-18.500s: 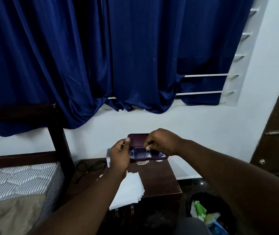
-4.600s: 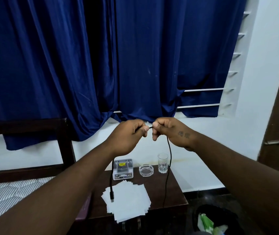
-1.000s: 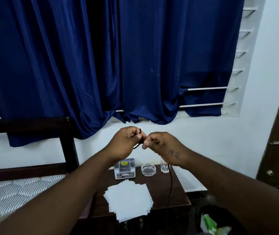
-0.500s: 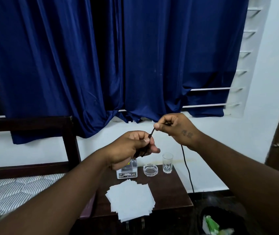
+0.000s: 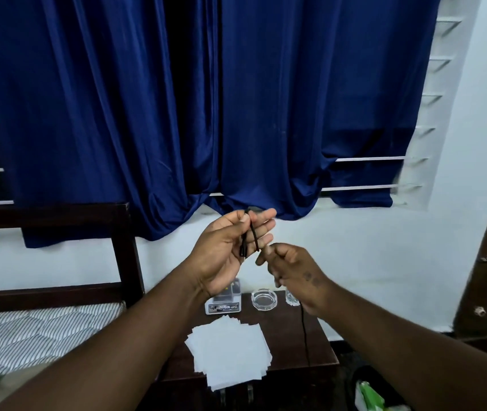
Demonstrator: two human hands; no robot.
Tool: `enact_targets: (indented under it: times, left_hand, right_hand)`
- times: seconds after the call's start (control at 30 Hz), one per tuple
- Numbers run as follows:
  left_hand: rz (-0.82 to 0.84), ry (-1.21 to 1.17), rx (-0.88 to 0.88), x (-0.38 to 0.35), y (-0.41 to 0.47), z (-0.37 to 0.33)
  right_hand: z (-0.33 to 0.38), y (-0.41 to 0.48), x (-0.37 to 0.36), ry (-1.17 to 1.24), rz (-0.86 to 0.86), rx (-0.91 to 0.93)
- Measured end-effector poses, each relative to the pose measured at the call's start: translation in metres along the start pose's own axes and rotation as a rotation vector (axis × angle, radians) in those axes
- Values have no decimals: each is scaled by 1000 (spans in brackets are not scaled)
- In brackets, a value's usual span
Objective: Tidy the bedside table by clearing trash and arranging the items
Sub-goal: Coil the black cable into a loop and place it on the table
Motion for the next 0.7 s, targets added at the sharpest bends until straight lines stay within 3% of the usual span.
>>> enact_targets:
  times: [0.17, 0.3, 0.4, 0.57, 0.7]
  left_hand:
    - [-203, 101, -58, 36, 3, -1]
    - [-210, 341, -35, 45, 2, 3]
    - [-224, 504, -29, 49, 0, 8]
    - [-183, 705, -51, 41, -1, 10]
    - [-117, 673, 32, 31, -4, 15]
  right_hand:
    - [13, -11, -19, -109, 90, 44]
    - [32, -12, -25, -386, 196, 94]
    - [45, -12, -24, -443, 234, 132]
    - [69, -2, -8, -559, 139, 236]
    - [79, 10, 13, -574, 45, 285]
Point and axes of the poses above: each hand's wrist, its own y-axis towards the middle knuckle, its own x-axis out of the back of the hand, z = x × y, the point moved 9 cm from there along y, towards the middle knuckle, and after that the axes turned 6 degrees about -y, right-handed, at the moved point
